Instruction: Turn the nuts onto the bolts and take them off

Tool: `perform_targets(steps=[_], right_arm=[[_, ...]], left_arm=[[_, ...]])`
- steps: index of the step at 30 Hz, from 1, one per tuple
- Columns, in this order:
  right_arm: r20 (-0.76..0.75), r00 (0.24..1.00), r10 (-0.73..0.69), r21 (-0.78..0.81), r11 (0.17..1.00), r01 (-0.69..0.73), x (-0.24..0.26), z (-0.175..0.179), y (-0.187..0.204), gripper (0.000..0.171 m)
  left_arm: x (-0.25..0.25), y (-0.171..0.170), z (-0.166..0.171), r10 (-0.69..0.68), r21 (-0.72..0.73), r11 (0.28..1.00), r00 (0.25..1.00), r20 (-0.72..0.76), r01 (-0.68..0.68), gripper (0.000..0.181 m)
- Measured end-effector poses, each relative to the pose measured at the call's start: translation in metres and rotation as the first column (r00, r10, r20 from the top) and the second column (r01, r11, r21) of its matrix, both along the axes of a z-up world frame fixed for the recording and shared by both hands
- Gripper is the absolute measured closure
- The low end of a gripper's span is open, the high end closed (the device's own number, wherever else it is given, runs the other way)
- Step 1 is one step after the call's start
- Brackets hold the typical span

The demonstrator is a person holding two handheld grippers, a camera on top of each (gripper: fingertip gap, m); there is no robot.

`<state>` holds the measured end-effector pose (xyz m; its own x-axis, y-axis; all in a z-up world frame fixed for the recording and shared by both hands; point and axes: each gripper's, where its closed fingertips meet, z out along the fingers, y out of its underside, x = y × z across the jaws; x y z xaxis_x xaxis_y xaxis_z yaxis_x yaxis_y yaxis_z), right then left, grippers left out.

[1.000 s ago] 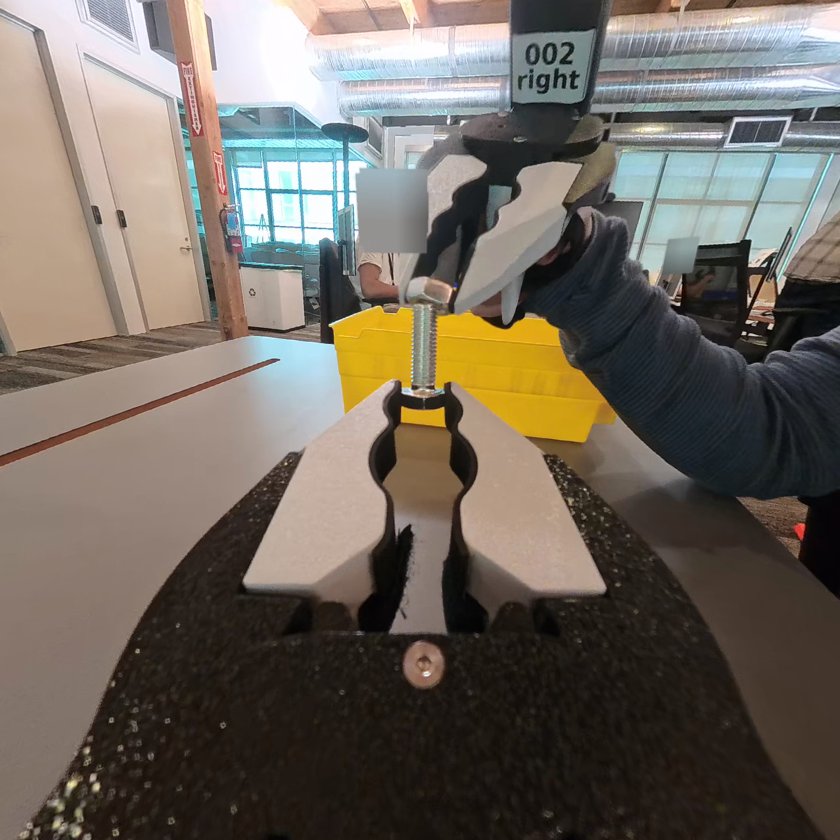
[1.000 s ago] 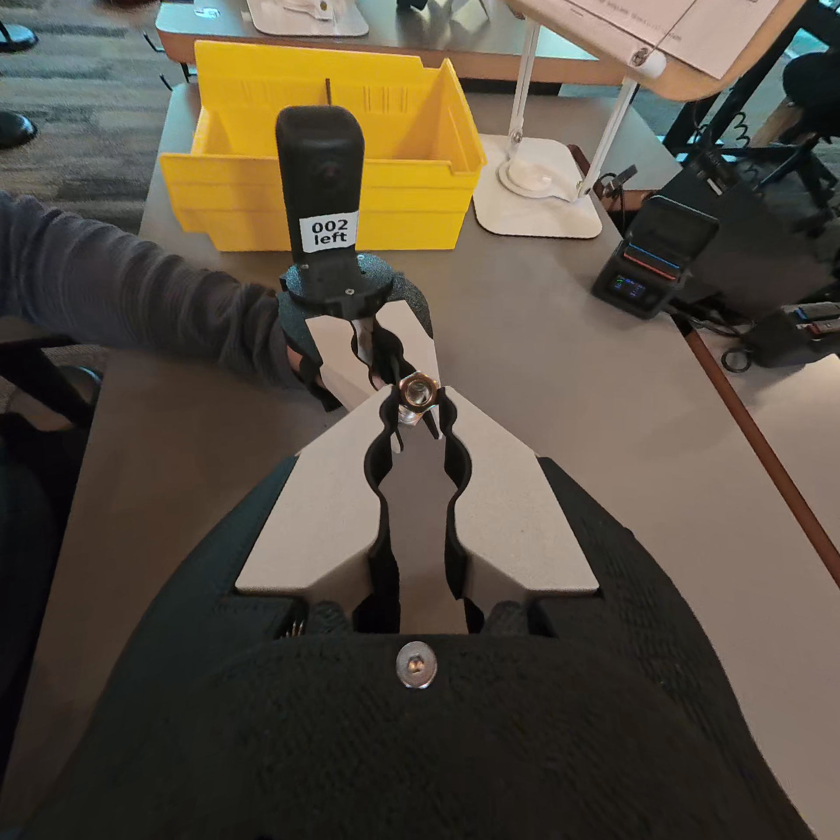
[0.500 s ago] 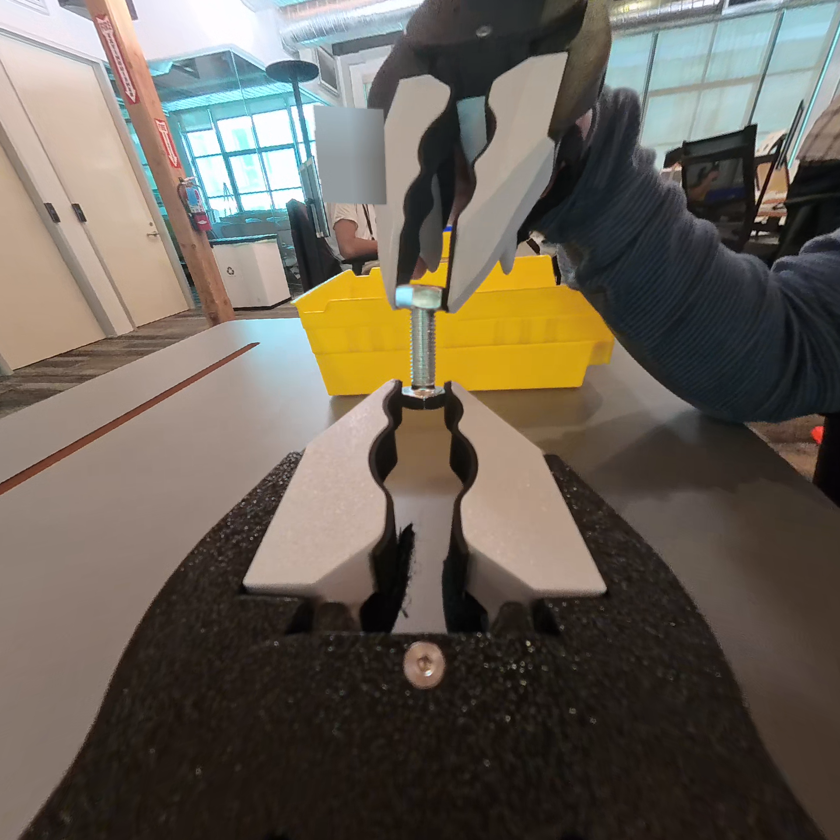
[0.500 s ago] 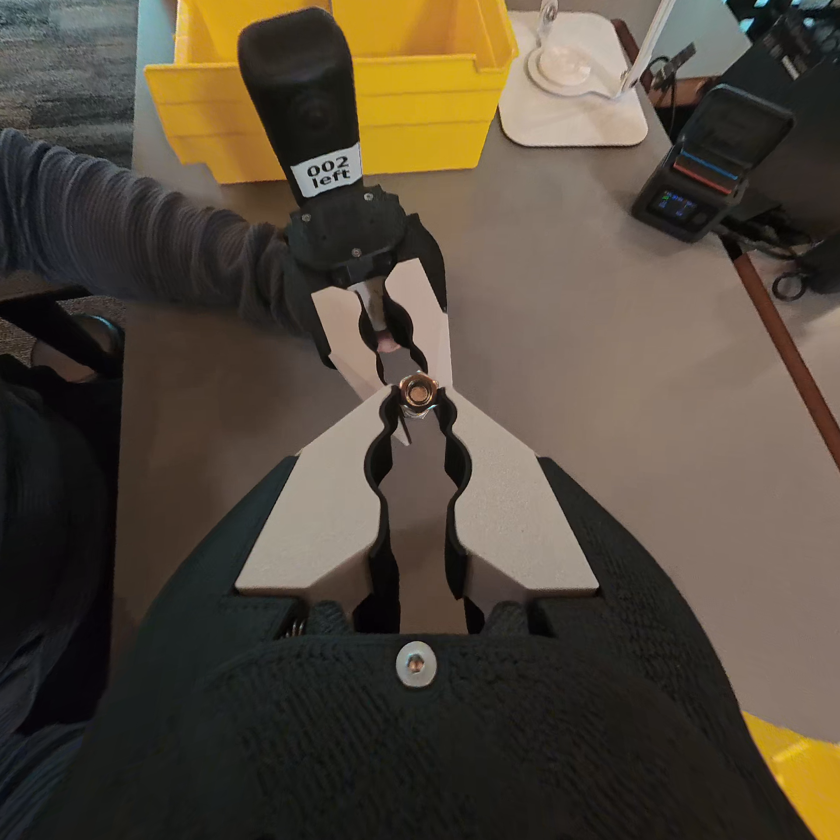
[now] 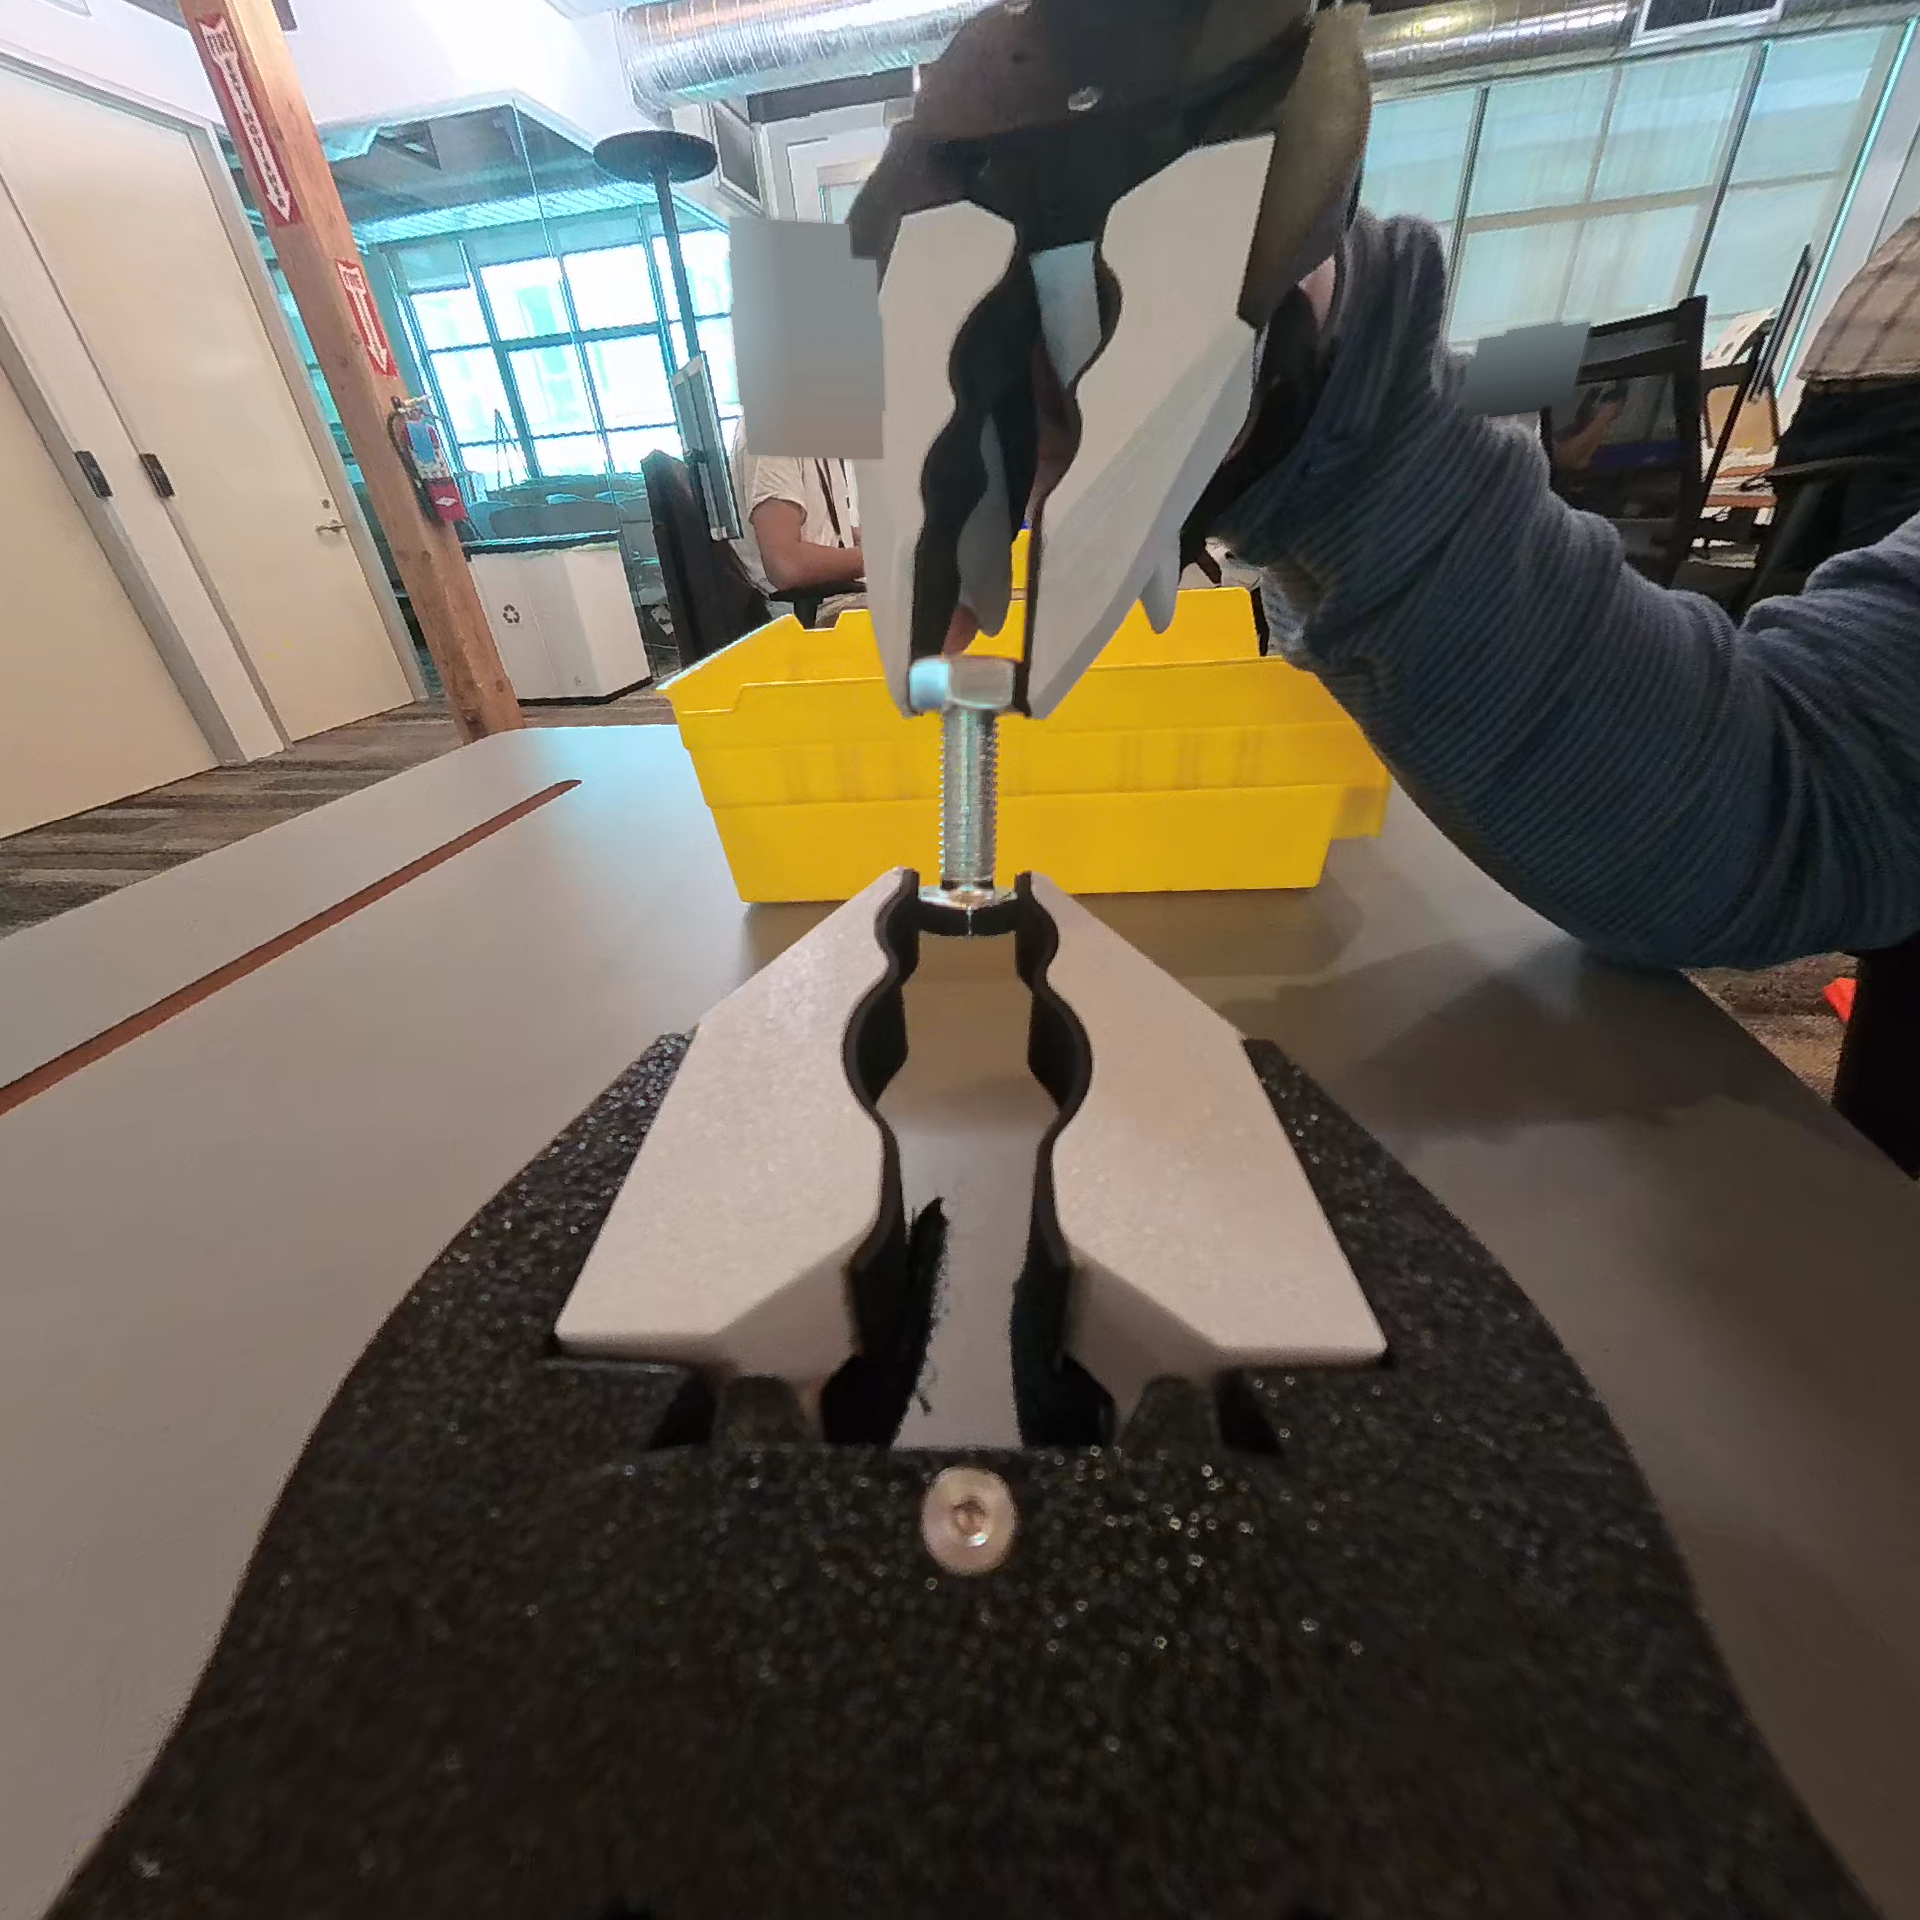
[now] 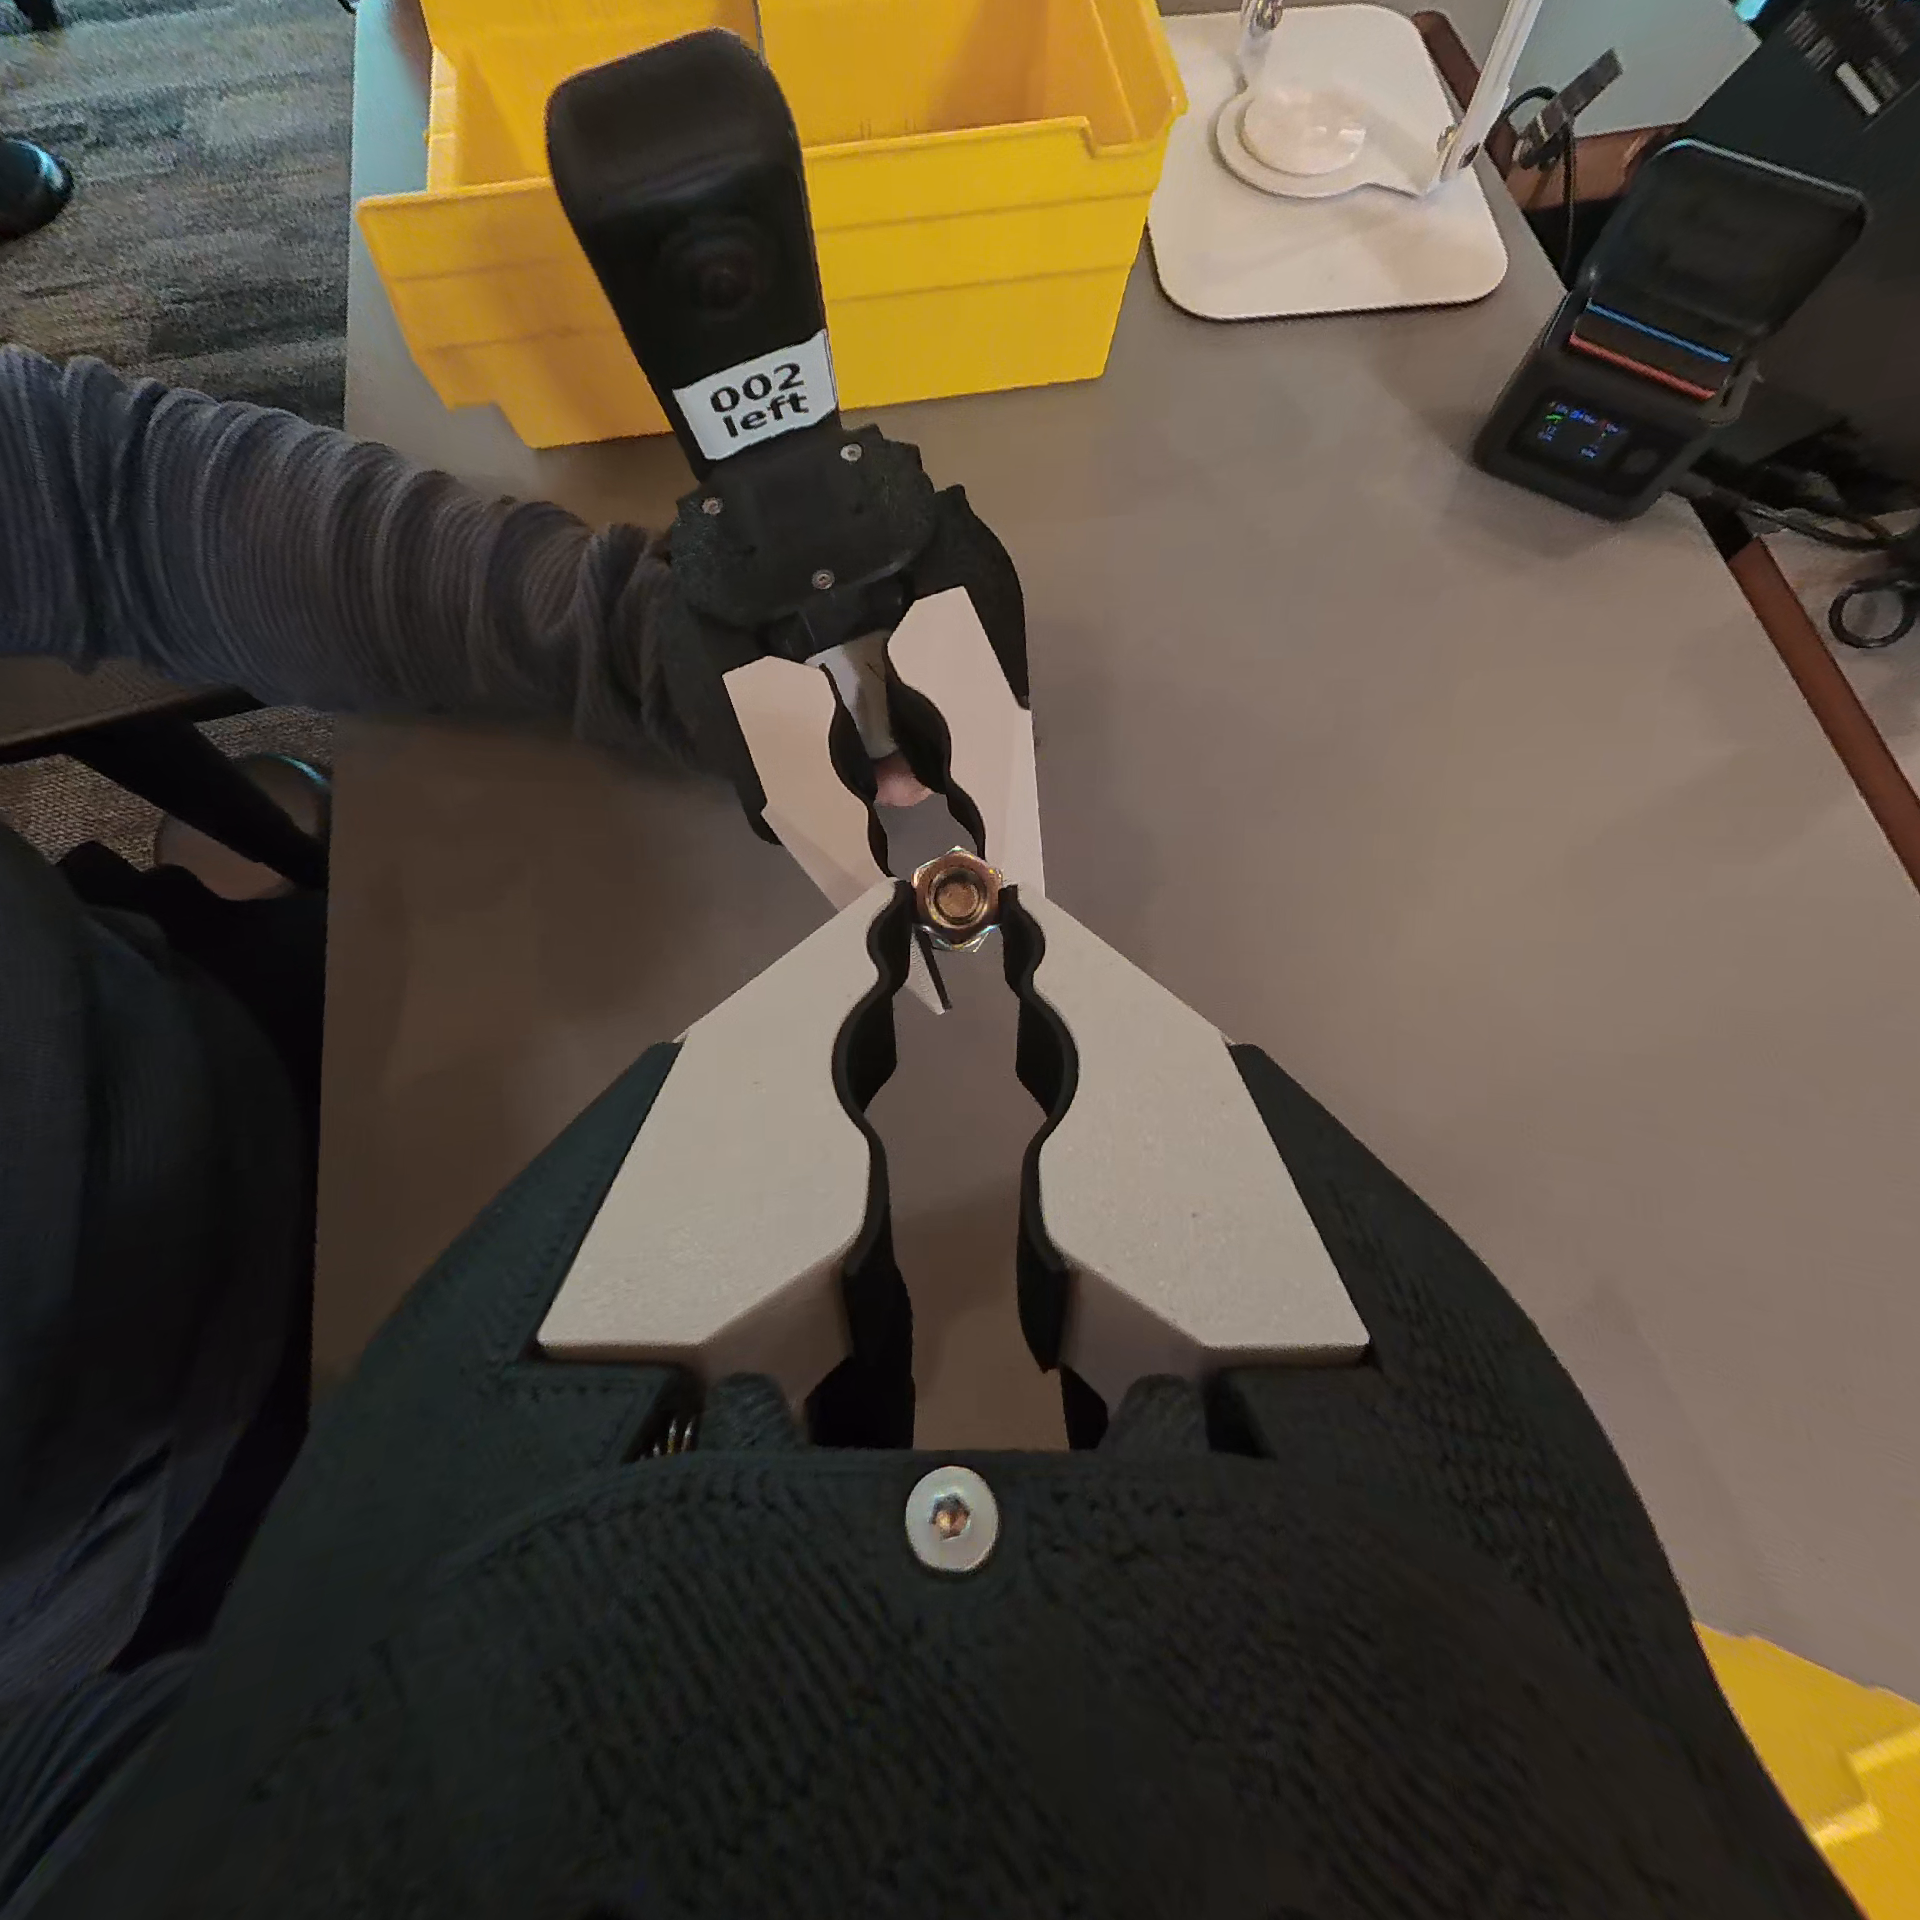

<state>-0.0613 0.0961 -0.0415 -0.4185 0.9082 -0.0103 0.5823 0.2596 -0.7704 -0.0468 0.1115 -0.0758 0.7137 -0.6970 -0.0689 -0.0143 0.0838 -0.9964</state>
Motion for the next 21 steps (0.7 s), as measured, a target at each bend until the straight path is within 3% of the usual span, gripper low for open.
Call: perform_targets(steps=[21], right_arm=[[-0.051,0.999,0.019,0.018,1.000,-0.018,-0.0026,0.0029,-0.0029,0.155]], left_arm=[[-0.0049,0.0001,0.0043,-0.004,-0.001,1.000,0.999,0.049,0.004,0.166]])
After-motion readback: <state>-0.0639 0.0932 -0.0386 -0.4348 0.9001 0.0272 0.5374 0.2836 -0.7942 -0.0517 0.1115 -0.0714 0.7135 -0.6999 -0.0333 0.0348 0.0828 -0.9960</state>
